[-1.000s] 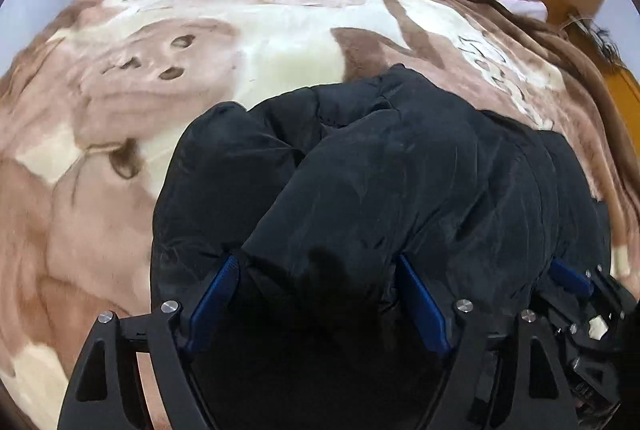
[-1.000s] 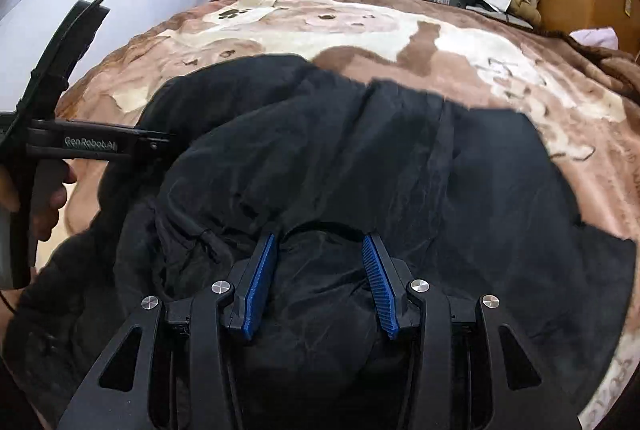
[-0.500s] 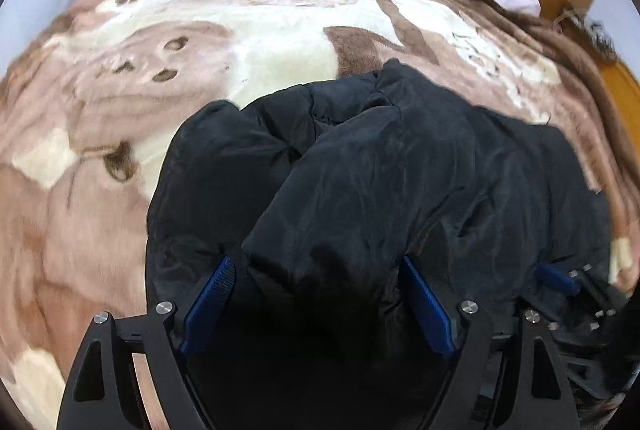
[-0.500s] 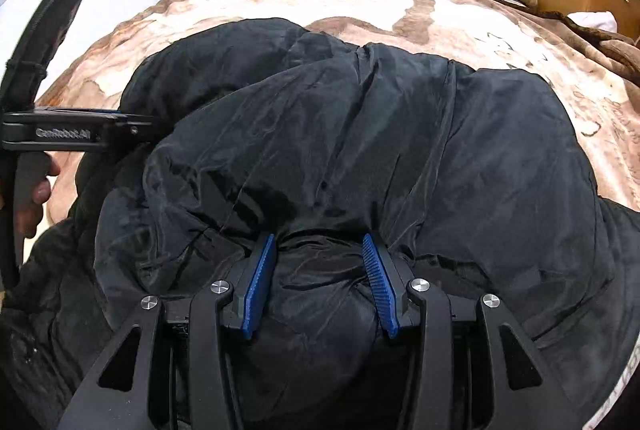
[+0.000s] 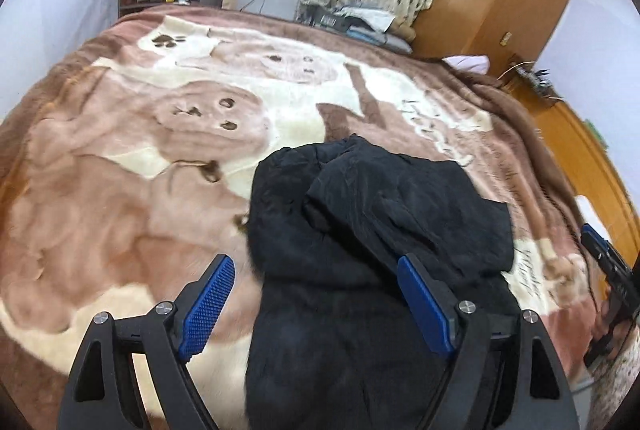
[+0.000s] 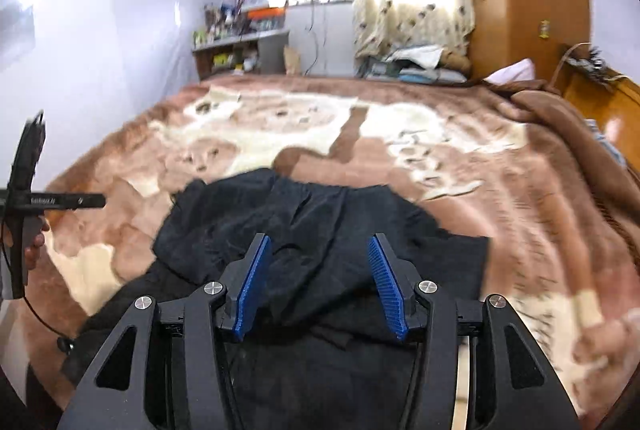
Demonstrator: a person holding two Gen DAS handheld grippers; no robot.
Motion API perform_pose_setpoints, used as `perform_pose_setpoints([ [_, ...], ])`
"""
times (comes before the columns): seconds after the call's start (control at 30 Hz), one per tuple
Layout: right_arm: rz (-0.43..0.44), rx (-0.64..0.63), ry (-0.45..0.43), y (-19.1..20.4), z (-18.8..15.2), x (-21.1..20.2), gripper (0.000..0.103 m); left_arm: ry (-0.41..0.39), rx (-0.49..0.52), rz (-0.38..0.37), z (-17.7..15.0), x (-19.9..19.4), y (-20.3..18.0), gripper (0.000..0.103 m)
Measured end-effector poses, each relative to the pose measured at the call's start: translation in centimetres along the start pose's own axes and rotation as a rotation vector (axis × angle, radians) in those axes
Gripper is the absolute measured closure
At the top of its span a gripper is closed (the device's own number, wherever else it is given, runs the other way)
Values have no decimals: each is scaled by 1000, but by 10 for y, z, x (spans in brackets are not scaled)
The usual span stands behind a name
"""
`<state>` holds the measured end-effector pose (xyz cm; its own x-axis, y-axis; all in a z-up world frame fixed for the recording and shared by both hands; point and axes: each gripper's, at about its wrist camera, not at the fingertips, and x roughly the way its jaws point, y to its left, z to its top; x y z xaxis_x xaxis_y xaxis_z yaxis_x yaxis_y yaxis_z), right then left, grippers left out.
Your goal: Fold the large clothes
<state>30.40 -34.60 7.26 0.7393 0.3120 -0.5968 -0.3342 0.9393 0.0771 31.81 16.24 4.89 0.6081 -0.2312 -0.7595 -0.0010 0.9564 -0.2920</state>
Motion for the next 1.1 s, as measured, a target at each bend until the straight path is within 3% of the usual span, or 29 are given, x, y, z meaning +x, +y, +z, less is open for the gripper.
perform_pose_setpoints([
  [0.2, -61, 44, -11, -22, -39, -95, 44, -16, 34, 14, -55, -77, 19, 15],
  [0.37, -142, 99, 56, -36, -99, -132, 42, 46, 44, 54, -109, -89, 33, 15],
  [0.5, -211, 165, 110, -48, -144, -138, 42, 102, -3, 46, -150, -84, 46, 15],
  [0.63, -189, 221, 171, -53, -182, -132, 42, 159, -2, 45, -185, -65, 45, 15],
  [0.73, -184, 264, 202, -56, -205, -119, 41, 189, -31, 20, -200, -50, 44, 15],
  [0.83, -178, 320, 230, -58, -223, -104, 31, 206, -60, 15, -211, -33, 43, 15],
  [1.1, -165, 333, 285, -54, -248, -66, 31, 246, -45, 47, -229, 2, 29, 15],
])
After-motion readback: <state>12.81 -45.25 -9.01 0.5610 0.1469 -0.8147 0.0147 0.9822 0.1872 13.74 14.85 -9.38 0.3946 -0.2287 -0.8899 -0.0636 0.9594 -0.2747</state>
